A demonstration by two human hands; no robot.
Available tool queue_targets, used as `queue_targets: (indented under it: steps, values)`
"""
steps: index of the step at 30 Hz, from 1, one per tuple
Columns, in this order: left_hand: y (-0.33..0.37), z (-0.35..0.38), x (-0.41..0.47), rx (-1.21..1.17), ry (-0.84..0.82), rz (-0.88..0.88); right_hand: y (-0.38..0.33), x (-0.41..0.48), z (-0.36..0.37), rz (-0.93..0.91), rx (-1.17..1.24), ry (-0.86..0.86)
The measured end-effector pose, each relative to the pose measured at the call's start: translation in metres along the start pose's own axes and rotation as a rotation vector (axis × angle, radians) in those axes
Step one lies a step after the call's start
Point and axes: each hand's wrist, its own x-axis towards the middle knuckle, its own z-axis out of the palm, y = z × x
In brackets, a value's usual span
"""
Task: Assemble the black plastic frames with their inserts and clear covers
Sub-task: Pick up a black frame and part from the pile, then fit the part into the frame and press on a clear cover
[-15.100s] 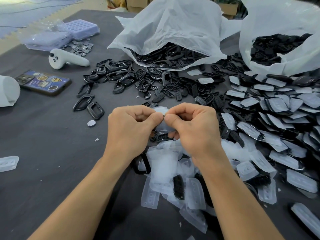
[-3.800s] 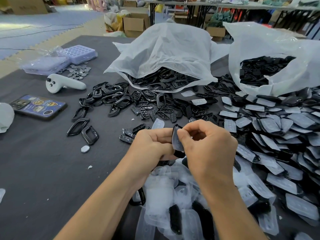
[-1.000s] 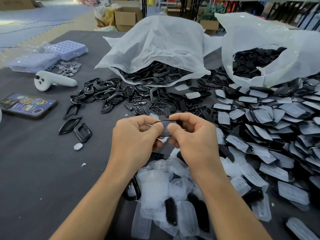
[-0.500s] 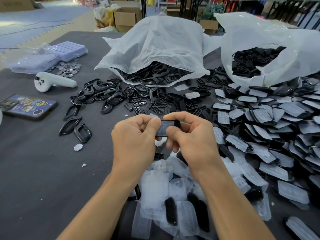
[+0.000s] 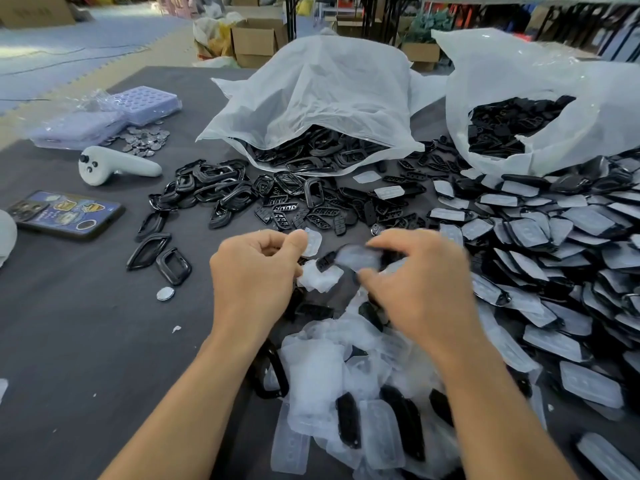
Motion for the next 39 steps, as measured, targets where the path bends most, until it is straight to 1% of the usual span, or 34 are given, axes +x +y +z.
queue_targets:
  steps: [1, 3, 4, 5, 6, 7, 9, 10, 12, 15, 16, 18, 20, 23, 26, 28, 29, 30, 33, 34, 37, 39]
  values:
    - [-0.002, -0.002, 0.004, 0.033, 0.035, 0.011, 0.010, 0.005, -0.005, 0.086, -0.075, 0.075]
    - [-0.007, -0.005, 0.015, 0.133, 0.112, 0.025, 0.026, 0.013, -0.015, 0.325, -0.204, 0.196]
    - [-0.010, -0.005, 0.021, 0.183, 0.144, 0.029, 0.029, 0.014, -0.017, 0.414, -0.224, 0.202]
    - [-0.012, -0.004, 0.027, 0.225, 0.164, 0.034, 0.027, 0.014, -0.015, 0.446, -0.226, 0.184]
    - [-0.016, -0.004, 0.032, 0.259, 0.164, 0.046, 0.021, 0.012, -0.010, 0.421, -0.225, 0.166]
    - [-0.019, -0.002, 0.036, 0.291, 0.141, 0.063, 0.015, 0.010, -0.003, 0.358, -0.216, 0.154]
    - [-0.025, 0.002, 0.042, 0.392, 0.062, 0.115, 0.001, 0.004, 0.014, 0.174, -0.157, 0.115]
    - [-0.026, 0.004, 0.046, 0.444, 0.018, 0.146, -0.005, 0.003, 0.022, 0.103, -0.117, 0.070]
    - [-0.026, 0.007, 0.052, 0.510, -0.057, 0.208, -0.012, 0.001, 0.034, 0.019, -0.048, -0.061]
    - [-0.025, 0.009, 0.059, 0.592, -0.148, 0.292, -0.015, -0.004, 0.045, -0.118, -0.046, -0.240]
    - [-0.025, 0.010, 0.060, 0.609, -0.151, 0.310, -0.014, -0.005, 0.047, -0.129, -0.038, -0.274]
    - [-0.024, 0.010, 0.060, 0.604, -0.091, 0.291, -0.011, -0.004, 0.048, -0.085, -0.008, -0.296]
    - [-0.024, 0.009, 0.058, 0.582, -0.037, 0.250, -0.008, -0.001, 0.048, -0.049, 0.011, -0.273]
    - [-0.026, 0.009, 0.056, 0.541, 0.013, 0.249, -0.006, -0.002, 0.049, -0.025, 0.050, -0.236]
    - [-0.024, 0.004, 0.056, 0.420, 0.096, 0.205, -0.005, -0.003, 0.047, -0.019, 0.119, -0.145]
    - [-0.022, -0.003, 0.058, 0.256, 0.132, 0.135, -0.004, -0.003, 0.045, -0.005, 0.204, -0.085]
    - [-0.021, -0.007, 0.059, 0.191, 0.132, 0.101, -0.004, -0.002, 0.044, 0.005, 0.247, -0.058]
    - [-0.022, -0.010, 0.058, 0.177, 0.109, 0.073, -0.003, -0.002, 0.042, 0.007, 0.281, -0.034]
    - [-0.023, -0.014, 0.051, 0.213, -0.044, 0.011, -0.004, -0.003, 0.041, 0.008, 0.370, -0.019]
    - [-0.024, -0.014, 0.051, 0.226, -0.058, 0.002, -0.004, -0.003, 0.041, 0.015, 0.401, -0.024]
    - [-0.023, -0.016, 0.052, 0.301, 0.014, -0.029, -0.002, -0.001, 0.040, 0.032, 0.453, -0.034]
    - [-0.023, -0.021, 0.048, 0.336, 0.013, -0.062, -0.001, 0.000, 0.039, 0.043, 0.475, -0.045]
